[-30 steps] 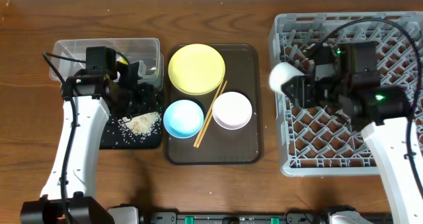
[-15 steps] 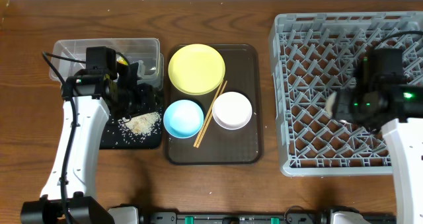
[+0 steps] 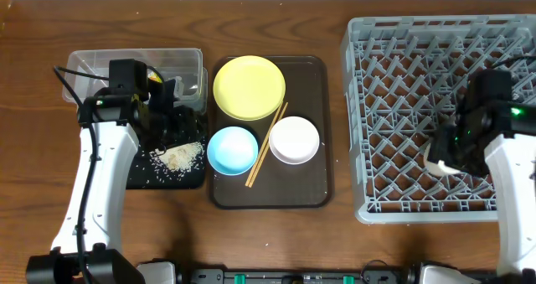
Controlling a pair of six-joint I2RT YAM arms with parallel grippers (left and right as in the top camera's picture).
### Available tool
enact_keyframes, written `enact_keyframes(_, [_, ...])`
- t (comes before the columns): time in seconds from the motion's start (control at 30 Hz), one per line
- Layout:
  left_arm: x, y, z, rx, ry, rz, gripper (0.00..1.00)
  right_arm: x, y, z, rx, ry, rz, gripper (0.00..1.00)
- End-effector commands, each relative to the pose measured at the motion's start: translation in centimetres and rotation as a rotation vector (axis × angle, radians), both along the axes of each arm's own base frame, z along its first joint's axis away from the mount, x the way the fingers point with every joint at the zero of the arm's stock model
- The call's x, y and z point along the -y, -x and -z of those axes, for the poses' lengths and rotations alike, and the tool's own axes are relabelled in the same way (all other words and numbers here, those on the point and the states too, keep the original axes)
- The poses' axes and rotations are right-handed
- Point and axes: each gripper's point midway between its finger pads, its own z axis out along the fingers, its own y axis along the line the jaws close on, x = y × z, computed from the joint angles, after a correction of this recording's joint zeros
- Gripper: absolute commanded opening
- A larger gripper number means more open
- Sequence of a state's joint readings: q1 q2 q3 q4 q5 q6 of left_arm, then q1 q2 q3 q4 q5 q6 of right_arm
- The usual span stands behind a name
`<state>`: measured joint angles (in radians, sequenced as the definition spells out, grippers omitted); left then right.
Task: Sort waste into correct bins and load items into the dishwasher rack
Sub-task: 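Place the cream cup upside down in the rack with the right gripper, then reach the right gripper to the pink bowl and grasp it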
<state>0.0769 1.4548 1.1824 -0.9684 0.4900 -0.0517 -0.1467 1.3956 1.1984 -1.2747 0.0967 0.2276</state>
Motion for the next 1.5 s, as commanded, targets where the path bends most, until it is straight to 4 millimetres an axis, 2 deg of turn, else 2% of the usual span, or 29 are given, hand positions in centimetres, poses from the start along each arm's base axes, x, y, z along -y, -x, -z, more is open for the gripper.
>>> enact_keyframes(0.0, [-0.2, -0.2, -0.5, 0.018, -0.012, 0.004, 0.47, -0.1, 0.6, 1.4, -0.026, -0.013, 0.019, 0.01])
enact_keyframes(0.17, [-0.2, -0.2, -0.5, 0.018, -0.012, 0.004, 0.47, -0.1, 0.4, 2.4, -0.018, -0.011, 0.023, 0.03])
enact_keyframes(0.23, [-0.2, -0.2, -0.5, 0.018, -0.012, 0.004, 0.47, -0.1, 0.4, 2.5, -0.015, -0.011, 0.023, 0.35])
enact_keyframes(0.27, [-0.2, -0.2, -0.5, 0.017, -0.012, 0.004, 0.47, -0.1, 0.3, 2.5, -0.013, -0.011, 0.022, 0.47])
enact_keyframes(0.4, [-0.2, -0.2, -0.5, 0.017, -0.012, 0.004, 0.47, -0.1, 0.3, 2.5, -0.013, -0.011, 0.022, 0.74])
enact_keyframes(0.47, [-0.2, -0.2, -0.5, 0.017, -0.012, 0.004, 0.47, -0.1, 0.3, 2.5, -0.012, -0.011, 0.022, 0.82])
enact_keyframes(0.8, [-0.2, -0.2, -0.5, 0.017, -0.012, 0.004, 0.47, -0.1, 0.2, 2.5, -0.008, -0.012, 0.022, 0.83])
enact_keyframes(0.9, [-0.2, -0.2, -0.5, 0.017, -0.012, 0.004, 0.47, -0.5, 0.0, 2.5, 0.001, -0.038, 0.018, 0.87])
enact_keyframes(1.03, [-0.2, -0.2, -0.5, 0.017, -0.012, 0.004, 0.47, -1.5, -1.2, 2.1, 0.055, -0.094, -0.001, 0.84])
enact_keyframes(1.1, [-0.2, -0.2, -0.5, 0.017, -0.012, 0.004, 0.47, -2.9, -3.1, 0.5, 0.137, -0.163, -0.072, 0.8])
enact_keyframes(1.17, [-0.2, -0.2, -0.5, 0.017, -0.013, 0.004, 0.47, -4.6, -5.1, -2.0, 0.235, -0.229, -0.149, 0.79])
enact_keyframes(1.23, [-0.2, -0.2, -0.5, 0.017, -0.012, 0.004, 0.47, -6.9, -7.4, -5.1, 0.353, -0.297, -0.259, 0.8])
enact_keyframes(1.33, [-0.3, -0.2, -0.4, 0.018, -0.017, 0.003, 0.47, -10.8, -9.7, -8.9, 0.502, -0.378, -0.41, 0.83])
enact_keyframes(1.4, [-0.4, -0.2, -0.4, 0.016, -0.026, 0.001, 0.48, -13.3, -10.5, -10.2, 0.564, -0.4, -0.5, 0.83])
enact_keyframes(1.47, [-0.6, -0.2, -0.3, 0.015, -0.034, -0.002, 0.48, -16.0, -10.8, -10.5, 0.59, -0.41, -0.581, 0.84])
